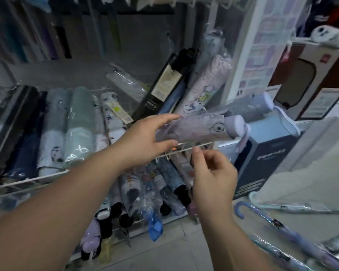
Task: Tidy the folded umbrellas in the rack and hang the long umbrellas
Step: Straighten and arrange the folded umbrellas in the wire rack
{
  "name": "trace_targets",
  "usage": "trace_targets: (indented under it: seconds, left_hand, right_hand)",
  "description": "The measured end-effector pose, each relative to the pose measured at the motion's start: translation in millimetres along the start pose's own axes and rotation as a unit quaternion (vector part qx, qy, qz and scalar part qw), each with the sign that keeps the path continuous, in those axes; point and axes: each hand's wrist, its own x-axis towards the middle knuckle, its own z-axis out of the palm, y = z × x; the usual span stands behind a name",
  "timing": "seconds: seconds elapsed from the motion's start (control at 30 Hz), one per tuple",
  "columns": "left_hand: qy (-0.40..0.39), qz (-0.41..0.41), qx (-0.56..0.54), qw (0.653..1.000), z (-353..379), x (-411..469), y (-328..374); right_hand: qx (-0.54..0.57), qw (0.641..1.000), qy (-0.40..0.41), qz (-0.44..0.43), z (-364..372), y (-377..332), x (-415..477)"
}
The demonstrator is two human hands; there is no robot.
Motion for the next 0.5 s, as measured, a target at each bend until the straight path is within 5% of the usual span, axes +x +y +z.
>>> trace_targets:
  seconds: [0.23, 0.5]
  left_hand:
    - [0.001, 0.033, -0.077, 0.996, 18.3, 18.0, 12.8]
    - [0.042, 0.075, -0.075, 0.993, 22.0, 23.7, 16.0]
  right_hand:
    - [0.182, 0.982, 0.045, 0.013, 4.3, -3.9, 21.1]
    - [0.244, 0.969, 0.021, -0.025, 6.9, -7.3, 27.2]
